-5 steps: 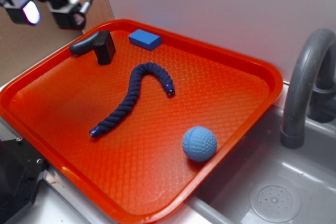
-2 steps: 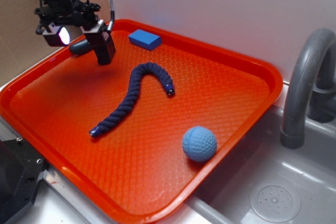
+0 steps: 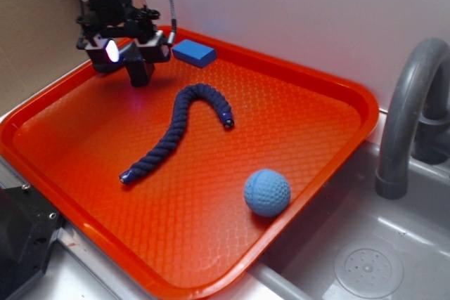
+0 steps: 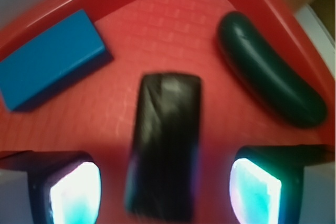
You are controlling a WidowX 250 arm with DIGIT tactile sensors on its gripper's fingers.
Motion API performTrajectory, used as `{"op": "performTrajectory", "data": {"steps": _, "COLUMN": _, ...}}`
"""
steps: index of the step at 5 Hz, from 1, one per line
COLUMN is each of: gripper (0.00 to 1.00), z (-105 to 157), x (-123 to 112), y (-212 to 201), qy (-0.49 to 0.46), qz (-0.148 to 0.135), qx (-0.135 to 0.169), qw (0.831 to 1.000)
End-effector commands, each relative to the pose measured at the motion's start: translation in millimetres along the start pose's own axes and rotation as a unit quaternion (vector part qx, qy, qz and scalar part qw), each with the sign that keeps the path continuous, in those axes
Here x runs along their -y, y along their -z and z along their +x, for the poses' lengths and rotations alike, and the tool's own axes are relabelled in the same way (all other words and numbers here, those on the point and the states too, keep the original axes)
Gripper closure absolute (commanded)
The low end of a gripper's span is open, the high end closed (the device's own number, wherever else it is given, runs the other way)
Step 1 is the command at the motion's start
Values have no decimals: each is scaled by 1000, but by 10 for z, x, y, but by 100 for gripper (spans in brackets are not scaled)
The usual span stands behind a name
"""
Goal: Grab the black box.
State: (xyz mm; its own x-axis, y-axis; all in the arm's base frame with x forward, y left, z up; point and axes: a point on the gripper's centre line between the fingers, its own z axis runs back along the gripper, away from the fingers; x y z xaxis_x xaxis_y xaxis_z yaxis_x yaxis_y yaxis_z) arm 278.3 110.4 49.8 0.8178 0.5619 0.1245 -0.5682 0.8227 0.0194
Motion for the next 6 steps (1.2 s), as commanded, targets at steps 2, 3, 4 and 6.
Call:
{"op": "performTrajectory", "data": {"steps": 2, "gripper": 100, "z": 33, "x": 120, "y": 82, "qy": 66, "qz": 73, "qx": 17, "qw": 995}}
{"op": "performTrajectory", "data": {"steps": 3, "gripper": 100, "z": 11, "x": 123, "y": -249, "qy": 108, "qz": 54, "qx": 24, "qw": 992}}
{"op": "performTrajectory", "data": {"steps": 4, "gripper": 100, "z": -176, "x": 192, "y": -780, "qy": 192, "qz": -8, "qx": 11, "qw": 981}}
{"op": "performTrajectory", "data": {"steps": 6, "gripper": 100, "z": -1043, "x": 245, "y": -1872, "qy": 283, "qz": -12, "qx": 36, "qw": 959}}
